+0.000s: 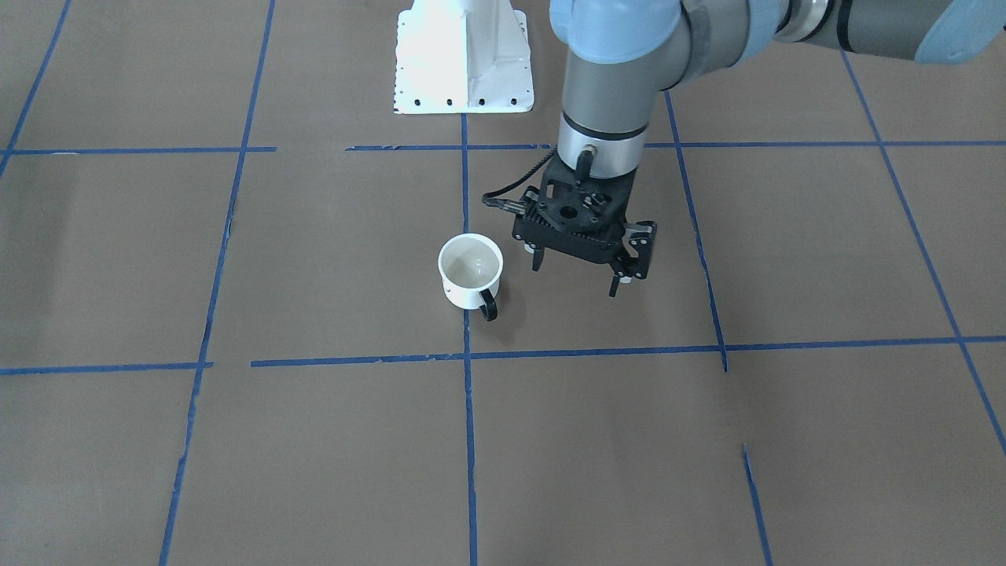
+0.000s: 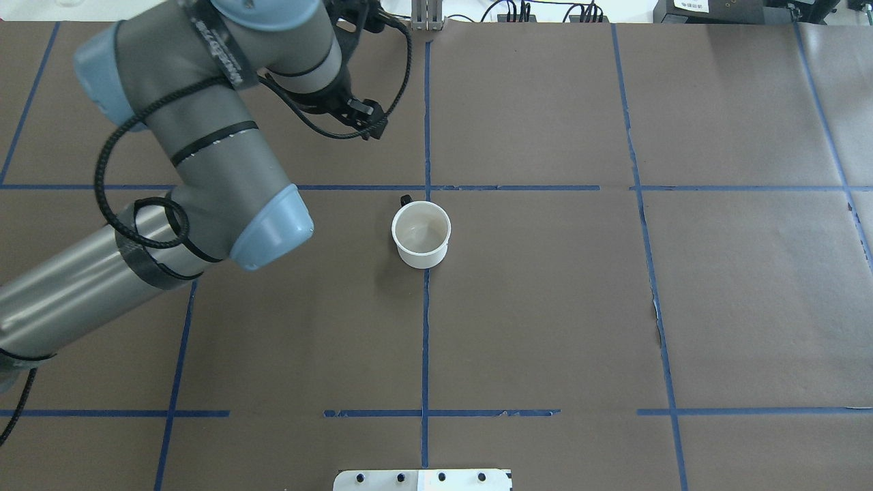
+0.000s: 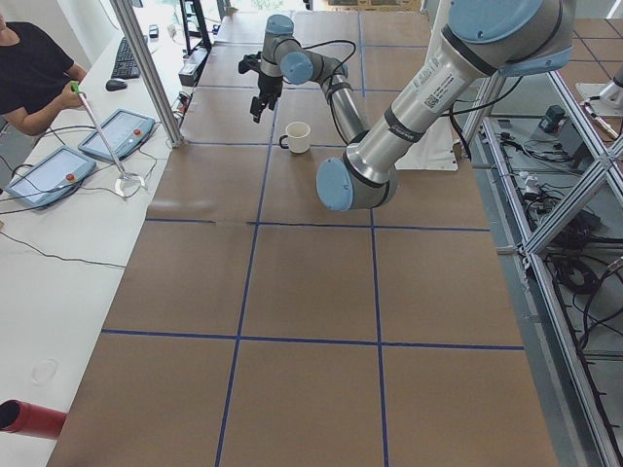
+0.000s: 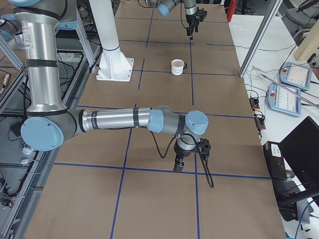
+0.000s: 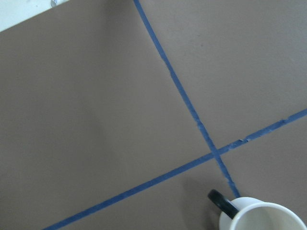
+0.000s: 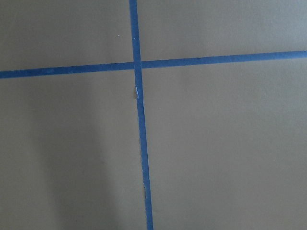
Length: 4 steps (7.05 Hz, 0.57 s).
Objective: Flip mug
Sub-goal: 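Open the left gripper and withdraw the left arm away from the mug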
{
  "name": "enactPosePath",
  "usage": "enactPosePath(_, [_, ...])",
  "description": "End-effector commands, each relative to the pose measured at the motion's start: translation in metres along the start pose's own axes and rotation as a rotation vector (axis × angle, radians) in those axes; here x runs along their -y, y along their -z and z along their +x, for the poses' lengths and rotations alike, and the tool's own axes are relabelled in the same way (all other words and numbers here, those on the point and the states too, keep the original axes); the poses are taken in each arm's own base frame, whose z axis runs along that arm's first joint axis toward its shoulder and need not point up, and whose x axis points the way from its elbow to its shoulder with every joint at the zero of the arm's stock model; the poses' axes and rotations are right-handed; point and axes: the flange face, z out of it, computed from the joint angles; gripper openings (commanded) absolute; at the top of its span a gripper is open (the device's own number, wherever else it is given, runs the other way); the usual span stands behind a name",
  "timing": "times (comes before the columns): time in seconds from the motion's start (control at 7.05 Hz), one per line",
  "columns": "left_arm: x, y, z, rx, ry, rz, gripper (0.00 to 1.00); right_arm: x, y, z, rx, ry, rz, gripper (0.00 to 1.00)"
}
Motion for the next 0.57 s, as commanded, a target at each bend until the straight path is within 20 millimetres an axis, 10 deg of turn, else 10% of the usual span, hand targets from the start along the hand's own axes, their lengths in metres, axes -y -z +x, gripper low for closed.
enactPosePath(0.0, [-0.021, -0.017, -0.092, -0.014, -0.119, 0.021, 1.0, 0.0, 0.0, 0.0, 0.0, 0.0, 0.0, 1.0])
enactPosePath(0.28, [-0.044, -0.026, -0.143, -0.009, -0.081, -0.003, 1.0, 0.0, 0.0, 0.0, 0.0, 0.0, 0.0, 1.0])
enactPosePath(0.43, [-0.062, -0.023, -0.202, -0.022, -0.078, -0.038, 1.0, 0.0, 0.0, 0.0, 0.0, 0.0, 0.0, 1.0])
